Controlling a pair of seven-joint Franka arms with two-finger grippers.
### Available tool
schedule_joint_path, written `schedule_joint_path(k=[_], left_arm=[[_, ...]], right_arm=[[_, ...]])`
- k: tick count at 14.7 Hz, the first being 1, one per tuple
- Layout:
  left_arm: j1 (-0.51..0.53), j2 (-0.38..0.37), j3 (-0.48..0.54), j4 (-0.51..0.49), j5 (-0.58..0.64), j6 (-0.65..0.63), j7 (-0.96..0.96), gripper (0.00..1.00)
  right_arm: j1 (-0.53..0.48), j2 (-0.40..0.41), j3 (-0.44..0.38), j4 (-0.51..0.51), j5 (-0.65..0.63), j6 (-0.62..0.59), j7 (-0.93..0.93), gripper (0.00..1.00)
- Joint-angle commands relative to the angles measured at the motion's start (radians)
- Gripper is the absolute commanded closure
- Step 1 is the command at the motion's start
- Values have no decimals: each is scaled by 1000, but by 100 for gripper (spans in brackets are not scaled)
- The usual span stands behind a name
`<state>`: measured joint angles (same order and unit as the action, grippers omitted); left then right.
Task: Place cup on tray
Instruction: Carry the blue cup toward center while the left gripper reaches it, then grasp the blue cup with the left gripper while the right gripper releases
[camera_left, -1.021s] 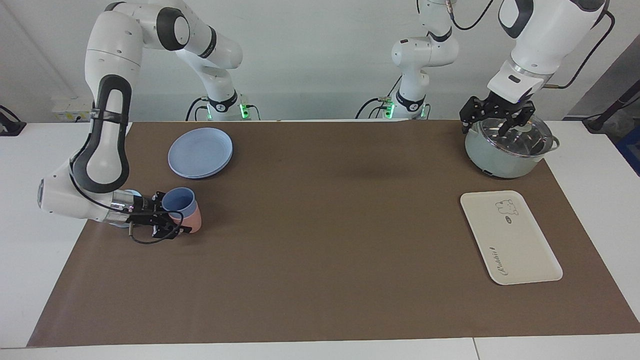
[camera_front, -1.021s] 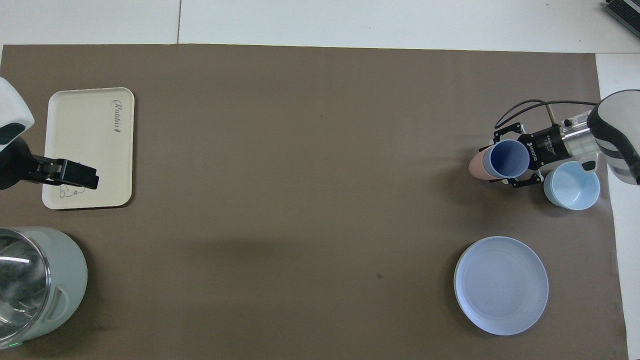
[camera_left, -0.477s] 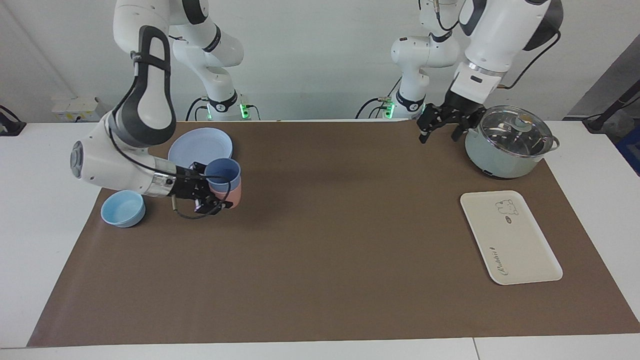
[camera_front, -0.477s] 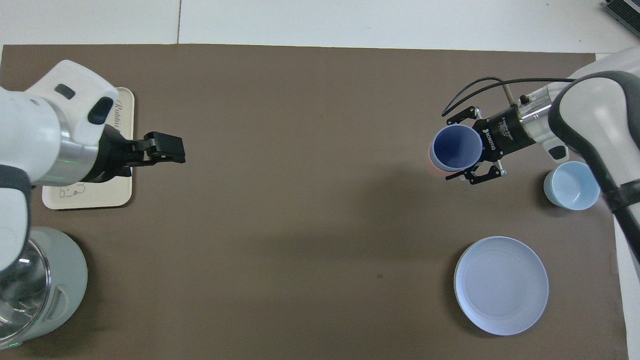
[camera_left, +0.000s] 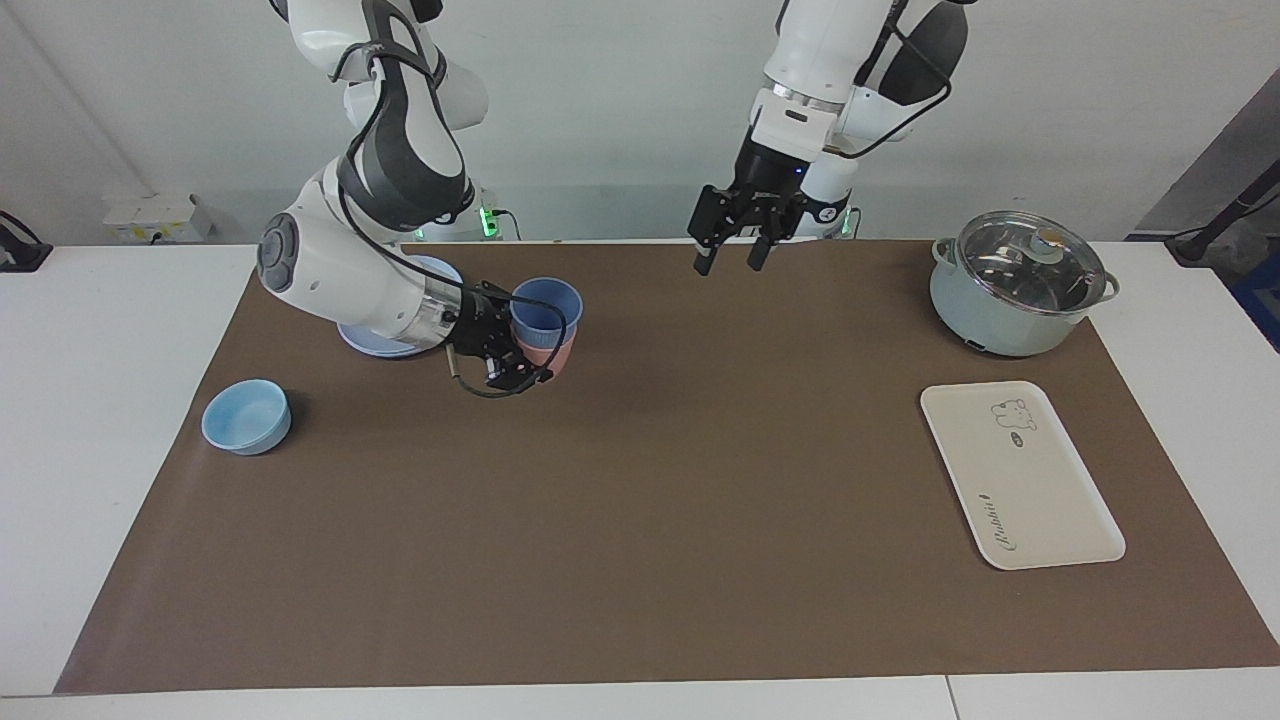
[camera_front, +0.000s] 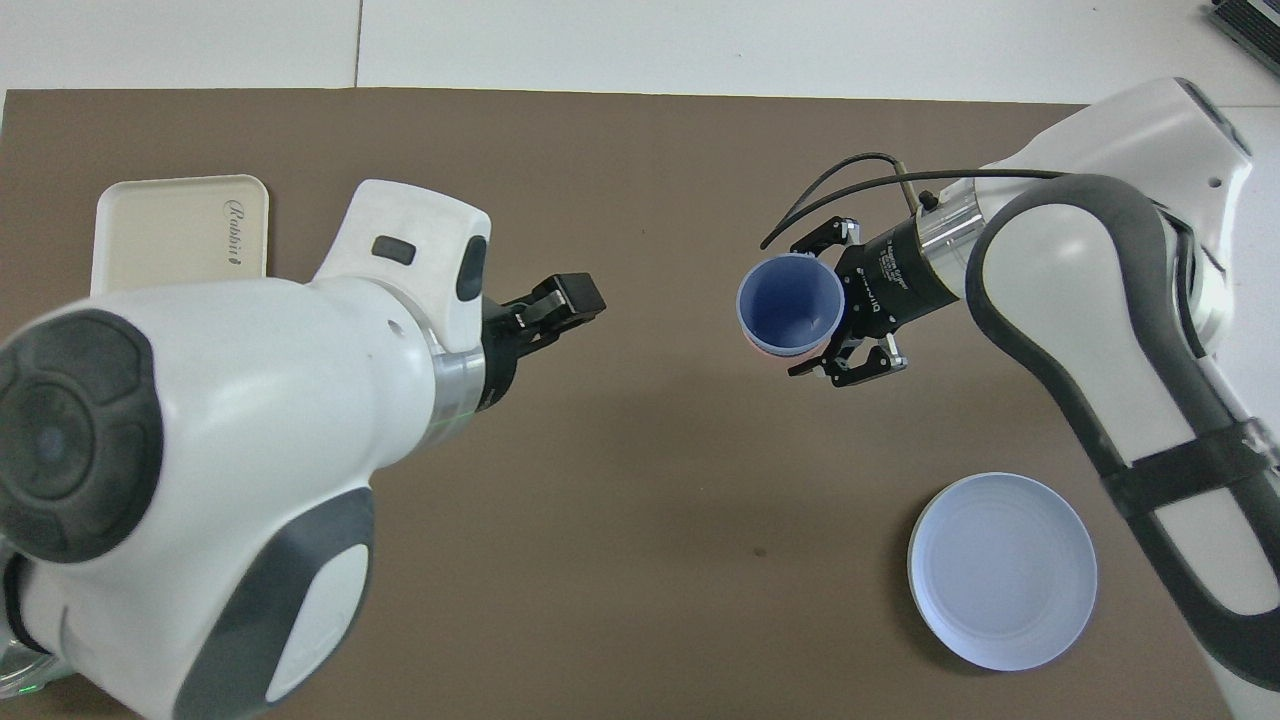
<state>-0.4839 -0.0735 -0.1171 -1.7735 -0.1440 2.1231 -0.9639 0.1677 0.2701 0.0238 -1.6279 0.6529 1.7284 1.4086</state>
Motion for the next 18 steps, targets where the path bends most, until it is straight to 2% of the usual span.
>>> schedule_joint_path(k=[1, 2, 10, 11, 12, 13, 14, 18], left_arm=[[-62, 41, 19, -26, -15, 162, -82, 19], [-74, 67, 17, -14, -15, 190, -96, 19], [-116, 110, 16, -6, -14, 293, -173, 19], [-136, 118, 16, -6, -12, 294, -174, 22], [-142, 127, 17, -6, -12, 302, -179, 35], [-142, 132, 17, -6, -12, 304, -180, 64], [-142, 132, 17, -1, -14, 301, -184, 100], [-127, 156, 19, 87, -14, 220, -206, 100]], right_arm=[[44, -37, -2, -9, 8, 34, 100, 100], [50, -40, -2, -9, 8, 52, 118, 100], [72, -42, -2, -10, 7, 82, 116, 100], [72, -42, -2, -10, 2, 82, 115, 100], [72, -42, -2, -10, 2, 83, 116, 100], [69, -42, -4, -10, 2, 82, 115, 100], [65, -42, -2, -10, 2, 82, 113, 100], [65, -42, -4, -10, 2, 83, 113, 100]])
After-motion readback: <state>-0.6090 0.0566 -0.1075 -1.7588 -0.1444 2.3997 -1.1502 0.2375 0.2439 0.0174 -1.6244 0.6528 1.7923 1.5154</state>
